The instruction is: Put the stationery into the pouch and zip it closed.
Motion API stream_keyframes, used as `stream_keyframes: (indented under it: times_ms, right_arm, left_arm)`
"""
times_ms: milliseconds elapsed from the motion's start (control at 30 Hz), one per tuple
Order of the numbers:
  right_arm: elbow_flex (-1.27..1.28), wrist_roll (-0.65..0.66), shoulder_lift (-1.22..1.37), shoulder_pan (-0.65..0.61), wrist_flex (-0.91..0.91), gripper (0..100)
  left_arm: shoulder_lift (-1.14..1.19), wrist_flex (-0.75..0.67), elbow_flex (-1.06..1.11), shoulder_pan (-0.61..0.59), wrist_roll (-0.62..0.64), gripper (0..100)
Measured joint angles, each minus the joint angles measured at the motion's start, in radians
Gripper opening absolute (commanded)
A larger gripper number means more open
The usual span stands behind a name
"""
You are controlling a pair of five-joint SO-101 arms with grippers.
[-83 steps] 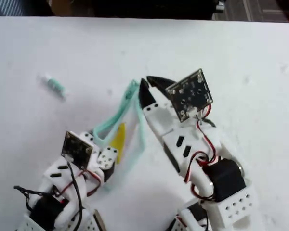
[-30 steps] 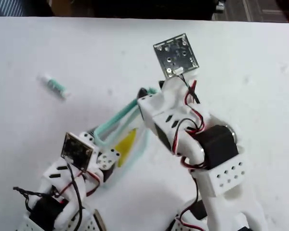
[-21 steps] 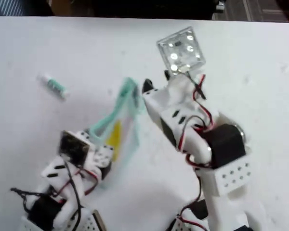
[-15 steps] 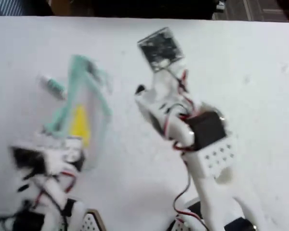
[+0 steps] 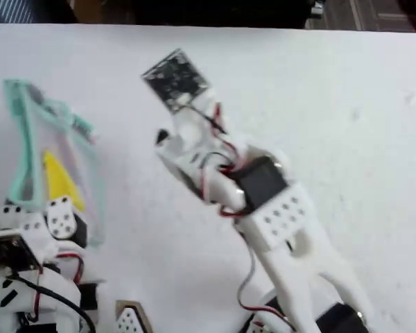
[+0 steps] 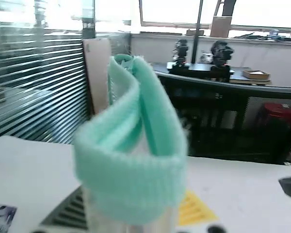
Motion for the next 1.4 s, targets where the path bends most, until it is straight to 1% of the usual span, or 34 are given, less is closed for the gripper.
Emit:
stream_keyframes:
  times_ms: [67,133,200,300,367,400,467,600,700,767,867,1000,1133,1267,1333,1400]
  right_arm:
    - [-0.026,0.0,-0.089,0.003,0.025,14.9]
    - [-0.051,0.0,-0.196,-0.002,0.037,14.9]
    - [-0.06,0.0,-0.304,-0.002,0.038,14.9]
    - [-0.06,0.002,-0.42,0.002,0.046,14.9]
    - [-0.048,0.023,-0.445,0.006,0.075,14.9]
    - [-0.04,0.063,-0.45,0.014,0.098,14.9]
    - [-0.014,0.187,-0.437,0.021,0.155,14.9]
    - [0.011,0.522,-0.443,0.018,0.261,15.1]
    - [0.012,0.743,-0.457,0.021,0.347,21.2]
    - [0.014,0.835,-0.445,0.021,0.404,26.6]
    - [0.014,0.919,-0.396,0.021,0.456,27.1]
    - [0.014,0.994,-0.302,0.023,0.456,26.9]
    - [-0.026,1.069,-0.233,0.023,0.466,26.9]
    - [-0.052,1.112,-0.178,0.021,0.477,26.4]
    - [-0.055,1.12,-0.155,0.021,0.477,23.4]
    - [-0.055,1.122,-0.143,0.023,0.48,18.1]
  left_arm:
    - [-0.005,-0.028,0.003,0.104,0.0,2]
    - [-0.008,-0.068,0.035,0.239,0.0,2]
    - [0.003,-0.118,0.089,0.385,-0.043,2]
    - [0.003,-0.241,0.215,0.575,-0.138,2]
    - [0.003,-0.339,0.328,0.652,-0.161,2]
    - [0.003,-0.385,0.384,0.669,-0.166,2]
    - [0.005,-0.451,0.485,0.675,-0.17,2]
    - [0.006,-0.474,0.555,0.689,-0.17,2]
    - [0.006,-0.474,0.555,0.689,-0.17,2]
    - [0.006,-0.454,0.555,0.689,-0.17,2]
    - [-0.002,-0.405,0.551,0.715,-0.18,2]
    - [-0.008,-0.298,0.502,0.776,-0.186,2]
    - [-0.011,-0.19,0.446,0.821,-0.261,2]
    - [-0.012,-0.166,0.433,0.825,-0.293,2]
    - [-0.012,-0.164,0.433,0.825,-0.296,2]
    - [-0.012,-0.164,0.433,0.827,-0.296,2]
